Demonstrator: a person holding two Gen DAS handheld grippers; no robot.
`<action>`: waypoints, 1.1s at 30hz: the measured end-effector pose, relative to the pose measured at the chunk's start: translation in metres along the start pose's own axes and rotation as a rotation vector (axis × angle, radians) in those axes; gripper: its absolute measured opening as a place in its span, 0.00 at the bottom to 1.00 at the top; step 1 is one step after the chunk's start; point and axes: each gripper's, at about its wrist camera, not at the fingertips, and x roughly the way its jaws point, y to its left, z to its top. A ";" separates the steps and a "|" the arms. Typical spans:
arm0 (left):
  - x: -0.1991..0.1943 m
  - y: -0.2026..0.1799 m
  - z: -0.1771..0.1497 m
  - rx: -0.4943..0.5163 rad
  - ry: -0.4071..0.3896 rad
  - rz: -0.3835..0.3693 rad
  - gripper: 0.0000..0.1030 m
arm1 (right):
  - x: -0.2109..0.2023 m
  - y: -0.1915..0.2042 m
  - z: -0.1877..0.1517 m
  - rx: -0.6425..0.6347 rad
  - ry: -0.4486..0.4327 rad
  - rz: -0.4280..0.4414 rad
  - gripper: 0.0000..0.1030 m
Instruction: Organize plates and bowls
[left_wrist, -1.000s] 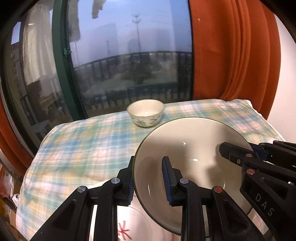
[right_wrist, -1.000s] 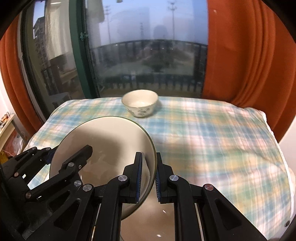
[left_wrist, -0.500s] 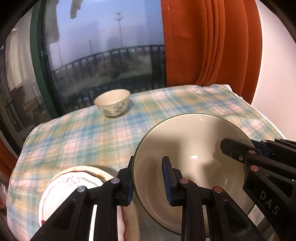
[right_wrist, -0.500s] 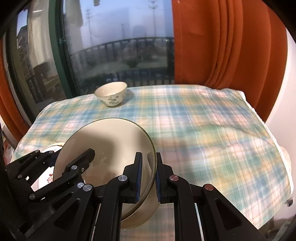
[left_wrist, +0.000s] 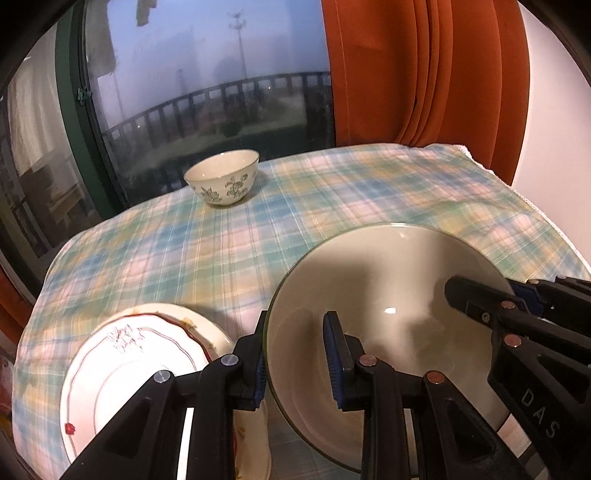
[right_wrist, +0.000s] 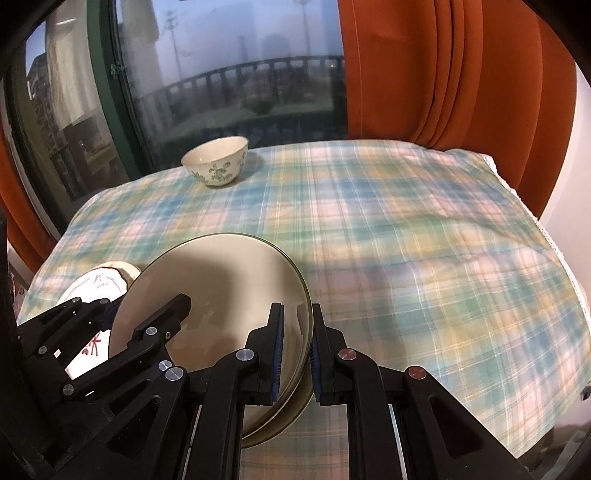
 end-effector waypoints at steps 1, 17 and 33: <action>0.001 -0.001 -0.001 0.002 0.005 -0.002 0.25 | 0.000 0.001 -0.001 -0.007 -0.010 -0.010 0.15; 0.000 -0.006 -0.009 0.022 -0.014 0.001 0.25 | 0.000 0.005 -0.013 -0.085 -0.064 -0.094 0.15; -0.013 0.031 0.024 -0.013 -0.057 -0.018 0.54 | 0.002 0.002 0.021 -0.043 -0.057 -0.066 0.62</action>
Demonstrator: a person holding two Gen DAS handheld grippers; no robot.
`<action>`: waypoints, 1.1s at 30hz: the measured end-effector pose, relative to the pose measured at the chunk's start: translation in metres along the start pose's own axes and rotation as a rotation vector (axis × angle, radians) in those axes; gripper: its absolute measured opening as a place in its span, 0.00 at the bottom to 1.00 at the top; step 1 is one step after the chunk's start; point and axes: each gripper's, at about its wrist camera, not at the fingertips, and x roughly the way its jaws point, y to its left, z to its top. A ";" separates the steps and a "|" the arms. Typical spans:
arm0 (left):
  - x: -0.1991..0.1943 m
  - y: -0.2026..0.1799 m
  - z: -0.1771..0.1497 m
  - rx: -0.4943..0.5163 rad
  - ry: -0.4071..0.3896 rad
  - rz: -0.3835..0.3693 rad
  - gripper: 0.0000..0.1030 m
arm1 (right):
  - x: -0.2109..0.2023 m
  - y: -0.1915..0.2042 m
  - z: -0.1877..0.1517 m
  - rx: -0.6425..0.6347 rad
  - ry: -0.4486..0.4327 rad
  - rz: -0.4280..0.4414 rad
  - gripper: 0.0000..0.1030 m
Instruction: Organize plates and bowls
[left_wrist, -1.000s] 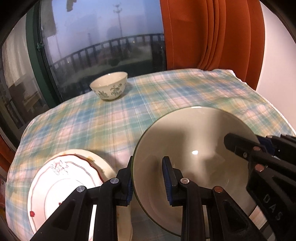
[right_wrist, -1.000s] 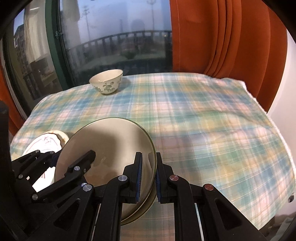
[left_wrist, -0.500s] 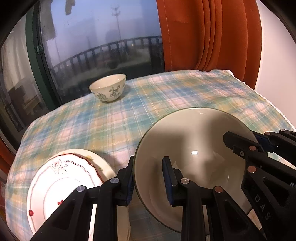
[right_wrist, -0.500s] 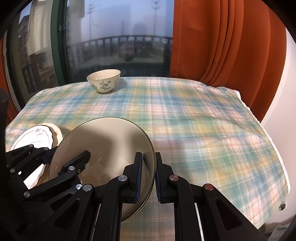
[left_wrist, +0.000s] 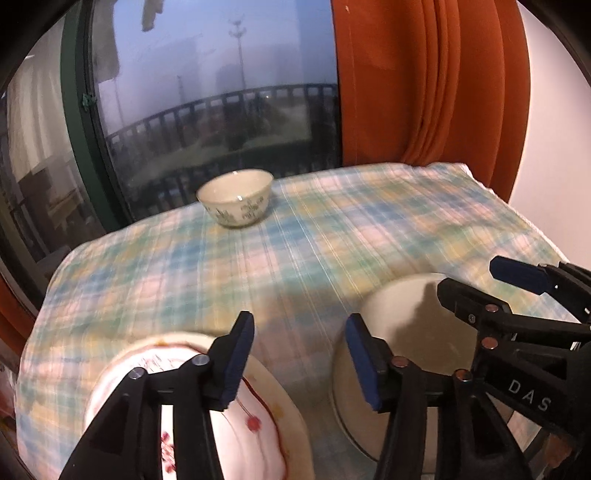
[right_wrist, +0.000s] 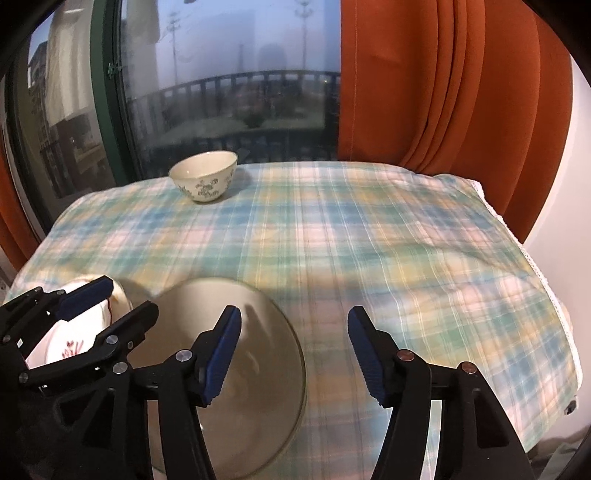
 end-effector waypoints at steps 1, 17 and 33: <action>-0.001 0.003 0.004 -0.002 -0.007 0.000 0.55 | 0.001 0.000 0.004 0.004 -0.003 0.008 0.62; 0.009 0.054 0.073 -0.068 -0.053 0.001 0.85 | 0.020 0.009 0.091 0.037 -0.022 0.070 0.62; 0.056 0.098 0.140 -0.116 -0.089 0.055 0.87 | 0.069 0.029 0.173 0.000 -0.051 0.109 0.62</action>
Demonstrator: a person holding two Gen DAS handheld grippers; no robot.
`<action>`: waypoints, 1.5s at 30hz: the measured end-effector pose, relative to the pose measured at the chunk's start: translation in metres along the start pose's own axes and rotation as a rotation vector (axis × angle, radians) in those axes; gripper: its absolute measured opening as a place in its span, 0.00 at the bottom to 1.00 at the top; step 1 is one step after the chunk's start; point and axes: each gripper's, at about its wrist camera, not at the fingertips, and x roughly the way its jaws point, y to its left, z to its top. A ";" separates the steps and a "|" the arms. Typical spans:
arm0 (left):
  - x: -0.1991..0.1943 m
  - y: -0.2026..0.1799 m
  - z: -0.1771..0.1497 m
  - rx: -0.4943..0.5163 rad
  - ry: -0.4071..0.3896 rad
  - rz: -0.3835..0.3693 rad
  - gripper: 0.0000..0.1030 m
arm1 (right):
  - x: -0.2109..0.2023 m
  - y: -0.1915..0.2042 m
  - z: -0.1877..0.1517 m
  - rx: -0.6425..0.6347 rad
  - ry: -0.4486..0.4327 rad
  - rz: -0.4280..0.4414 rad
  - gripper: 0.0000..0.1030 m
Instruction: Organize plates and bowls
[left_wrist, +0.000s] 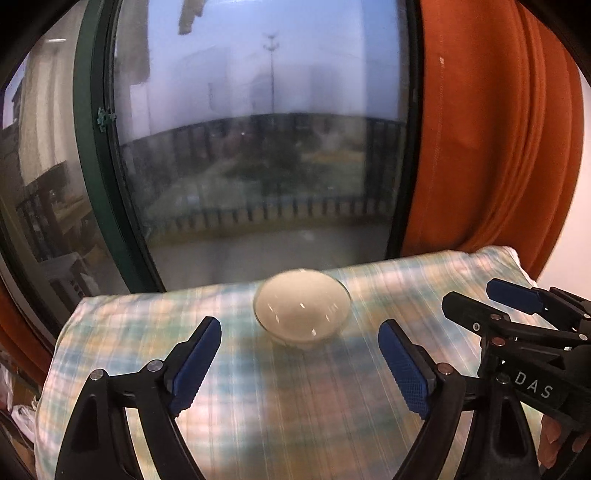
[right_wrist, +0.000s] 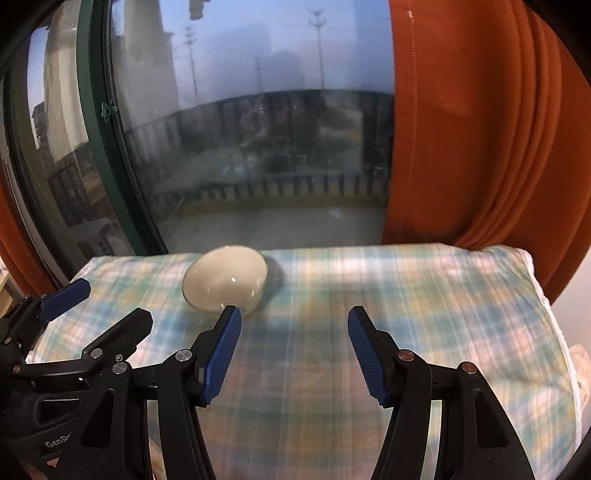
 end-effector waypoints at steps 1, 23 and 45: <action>0.004 0.001 0.002 -0.002 -0.003 0.008 0.87 | 0.004 0.001 0.003 -0.002 0.000 0.001 0.62; 0.127 0.028 0.008 -0.037 0.113 0.079 0.66 | 0.139 0.023 0.037 -0.010 0.065 0.052 0.61; 0.163 0.019 -0.009 -0.023 0.201 0.121 0.33 | 0.196 0.031 0.020 0.023 0.160 0.070 0.17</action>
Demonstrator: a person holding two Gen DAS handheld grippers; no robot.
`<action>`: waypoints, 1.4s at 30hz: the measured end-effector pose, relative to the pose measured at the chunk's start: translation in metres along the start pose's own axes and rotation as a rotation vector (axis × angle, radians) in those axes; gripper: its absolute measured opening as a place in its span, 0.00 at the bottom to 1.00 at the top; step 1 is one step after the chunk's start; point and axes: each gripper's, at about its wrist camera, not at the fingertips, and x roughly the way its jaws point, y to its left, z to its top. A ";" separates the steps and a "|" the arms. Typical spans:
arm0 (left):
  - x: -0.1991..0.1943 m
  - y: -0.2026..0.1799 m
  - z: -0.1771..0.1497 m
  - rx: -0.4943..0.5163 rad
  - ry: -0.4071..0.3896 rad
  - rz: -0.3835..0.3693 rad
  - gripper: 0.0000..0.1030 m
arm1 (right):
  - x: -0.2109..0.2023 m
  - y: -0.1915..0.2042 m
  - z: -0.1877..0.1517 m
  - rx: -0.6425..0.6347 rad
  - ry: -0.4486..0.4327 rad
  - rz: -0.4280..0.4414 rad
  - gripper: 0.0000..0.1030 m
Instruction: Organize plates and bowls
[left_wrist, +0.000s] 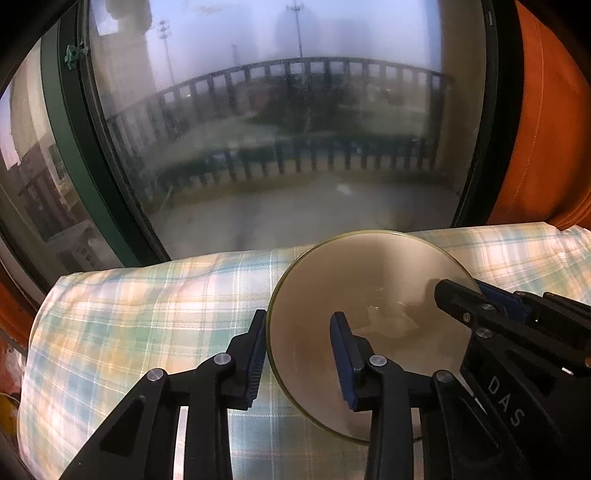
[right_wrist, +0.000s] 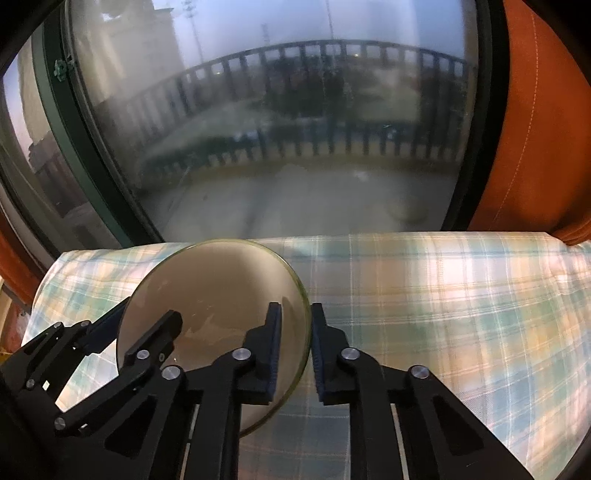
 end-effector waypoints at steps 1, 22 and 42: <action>-0.001 0.000 0.000 0.000 0.002 -0.002 0.33 | 0.000 0.000 0.000 0.004 0.003 0.002 0.17; -0.045 0.000 -0.029 -0.024 0.023 -0.055 0.33 | -0.041 0.004 -0.025 -0.049 0.064 0.020 0.17; -0.039 -0.001 -0.041 -0.026 0.061 -0.091 0.32 | -0.033 0.005 -0.040 -0.080 0.102 -0.010 0.21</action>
